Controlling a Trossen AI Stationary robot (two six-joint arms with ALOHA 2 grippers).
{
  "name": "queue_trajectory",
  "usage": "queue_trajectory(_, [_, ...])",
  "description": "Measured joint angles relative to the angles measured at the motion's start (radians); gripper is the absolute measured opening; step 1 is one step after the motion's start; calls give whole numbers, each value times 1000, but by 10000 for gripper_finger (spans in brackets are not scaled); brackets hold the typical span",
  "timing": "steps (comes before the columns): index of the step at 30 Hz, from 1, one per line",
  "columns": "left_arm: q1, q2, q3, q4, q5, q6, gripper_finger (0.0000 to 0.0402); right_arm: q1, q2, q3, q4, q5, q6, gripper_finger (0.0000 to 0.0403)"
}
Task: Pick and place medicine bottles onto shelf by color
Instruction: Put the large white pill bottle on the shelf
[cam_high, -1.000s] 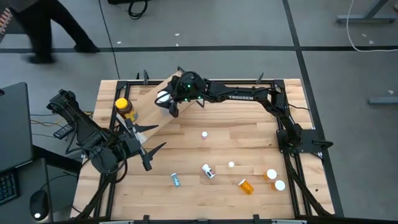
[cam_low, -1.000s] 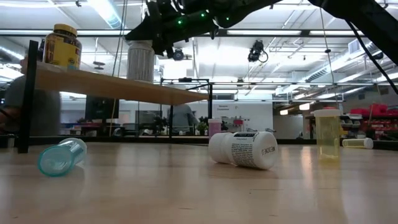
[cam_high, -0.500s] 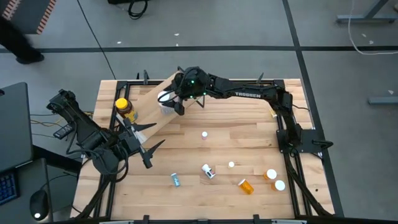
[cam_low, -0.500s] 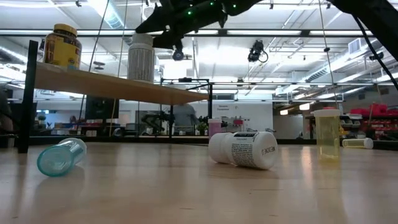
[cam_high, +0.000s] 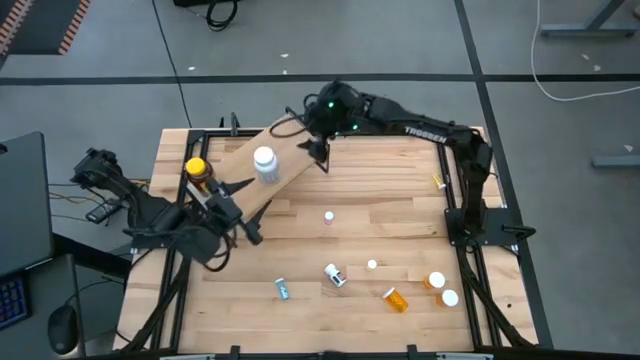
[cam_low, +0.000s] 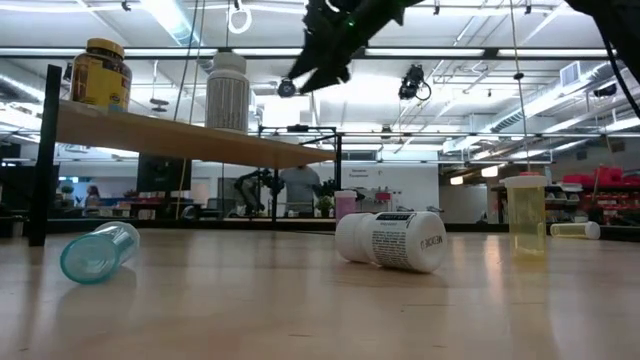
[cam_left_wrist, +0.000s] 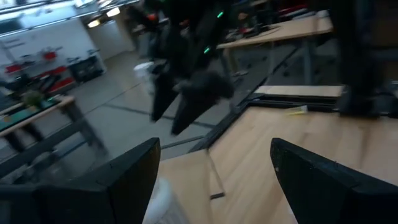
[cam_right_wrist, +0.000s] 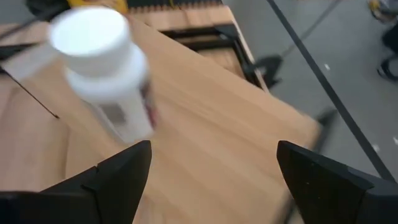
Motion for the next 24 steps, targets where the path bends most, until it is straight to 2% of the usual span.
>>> queue_trajectory(5, [65,0,-26,3,4,-30,314,-84,-37,0,-82,-1,0,356])
queue_trajectory(13, [253,0,-98,3,26,-135,314,-194,-64,0,-168,-1,1,356])
queue_trajectory(18, [380,0,-137,29,112,-202,314,-229,-64,-1,-183,-2,1,356])
queue_trajectory(24, [482,0,-138,63,138,-276,314,-241,-63,-1,-188,-29,-11,356])
